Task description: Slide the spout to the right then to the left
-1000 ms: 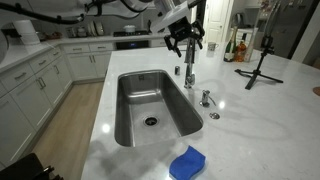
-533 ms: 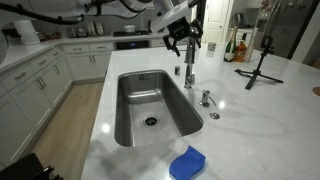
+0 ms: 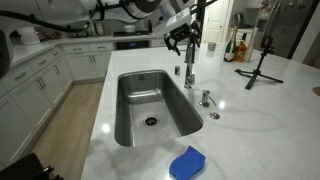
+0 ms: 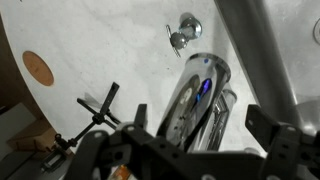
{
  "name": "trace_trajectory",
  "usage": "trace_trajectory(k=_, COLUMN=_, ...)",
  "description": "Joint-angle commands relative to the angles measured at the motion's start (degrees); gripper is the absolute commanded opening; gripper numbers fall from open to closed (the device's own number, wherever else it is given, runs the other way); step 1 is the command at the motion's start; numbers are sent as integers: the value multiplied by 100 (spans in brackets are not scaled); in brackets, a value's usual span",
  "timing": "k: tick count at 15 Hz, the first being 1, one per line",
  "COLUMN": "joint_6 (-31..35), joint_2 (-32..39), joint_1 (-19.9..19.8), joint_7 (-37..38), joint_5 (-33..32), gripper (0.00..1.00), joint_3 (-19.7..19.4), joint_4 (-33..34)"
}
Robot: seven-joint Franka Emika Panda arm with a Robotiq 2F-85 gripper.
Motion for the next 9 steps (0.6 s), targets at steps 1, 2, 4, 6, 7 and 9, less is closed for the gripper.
trace_trajectory(k=1, joint_6=602, joint_2=-55, joint_1=-209, joint_7=-195, joint_5=383, gripper=100, joint_3=271, joint_4=-166)
trace_trajectory(k=2, joint_6=758, joint_2=-40, joint_1=-238, joint_7=-179, joint_5=453, gripper=100, joint_3=308, joint_4=-167)
trace_trajectory(k=4, joint_6=985, joint_2=-27, joint_1=-314, joint_7=-199, joint_5=570, gripper=100, joint_3=391, joint_4=-180)
trace_trajectory(k=6, joint_6=1083, joint_2=-21, joint_1=-364, joint_7=-200, joint_5=618, gripper=100, joint_3=430, joint_4=-193)
trace_trajectory(k=7, joint_6=1073, joint_2=-19, joint_1=-378, joint_7=-180, joint_5=601, gripper=100, joint_3=429, joint_4=-194)
trace_trajectory(k=9, joint_6=1028, joint_2=-18, joint_1=-384, joint_7=-158, joint_5=508, gripper=100, joint_3=386, joint_4=-208)
